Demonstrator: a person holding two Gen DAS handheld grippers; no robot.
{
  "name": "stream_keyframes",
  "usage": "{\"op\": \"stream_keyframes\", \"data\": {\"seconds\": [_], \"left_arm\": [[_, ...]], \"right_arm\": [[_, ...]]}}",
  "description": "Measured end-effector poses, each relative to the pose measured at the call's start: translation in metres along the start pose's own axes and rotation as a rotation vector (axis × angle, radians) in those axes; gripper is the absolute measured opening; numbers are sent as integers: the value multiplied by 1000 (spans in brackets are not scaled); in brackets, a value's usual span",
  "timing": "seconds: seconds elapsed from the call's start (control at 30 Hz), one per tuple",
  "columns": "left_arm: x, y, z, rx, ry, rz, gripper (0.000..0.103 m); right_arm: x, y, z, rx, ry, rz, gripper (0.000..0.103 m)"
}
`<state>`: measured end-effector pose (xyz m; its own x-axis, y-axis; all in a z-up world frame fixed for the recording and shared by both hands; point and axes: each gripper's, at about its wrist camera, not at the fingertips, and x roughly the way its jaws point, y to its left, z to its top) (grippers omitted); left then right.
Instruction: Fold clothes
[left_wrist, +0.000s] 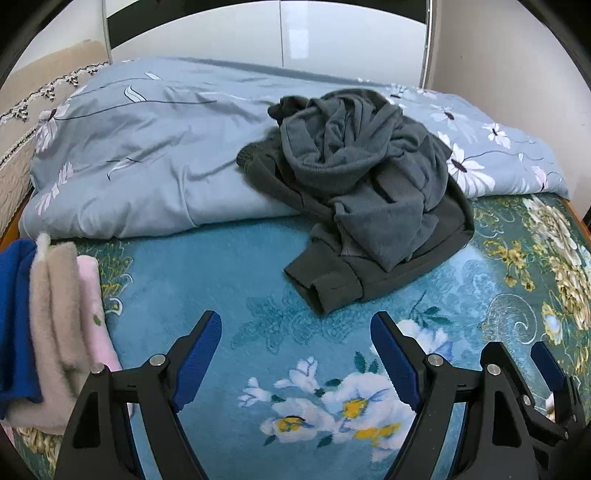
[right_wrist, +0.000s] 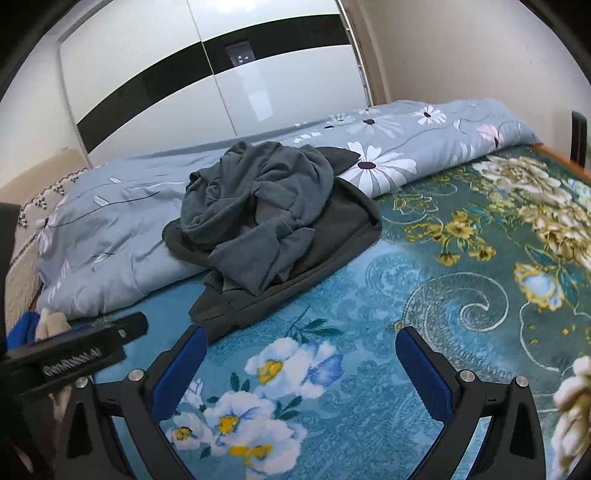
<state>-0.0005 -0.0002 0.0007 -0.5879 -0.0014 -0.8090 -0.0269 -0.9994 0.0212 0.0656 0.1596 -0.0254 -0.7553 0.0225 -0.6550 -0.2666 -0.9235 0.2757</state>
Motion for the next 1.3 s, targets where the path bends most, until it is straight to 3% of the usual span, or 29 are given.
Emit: {"op": "stream_keyframes", "data": {"seconds": [0.3,0.47,1.0,1.3], "left_arm": [[11,-13,-3,20,-43,19,84],[17,-13,-3,4,27,35,84],[15,-11,-1,11,30,40,84],[17,-13,-1,27,31,41,84]], "right_arm": [[5,-2,0,15,20,11,103],[7,-3,1,23,30,16,103],[14,-6,-1,60,85,28,103],[14,-5,-1,31,65,23,103]]}}
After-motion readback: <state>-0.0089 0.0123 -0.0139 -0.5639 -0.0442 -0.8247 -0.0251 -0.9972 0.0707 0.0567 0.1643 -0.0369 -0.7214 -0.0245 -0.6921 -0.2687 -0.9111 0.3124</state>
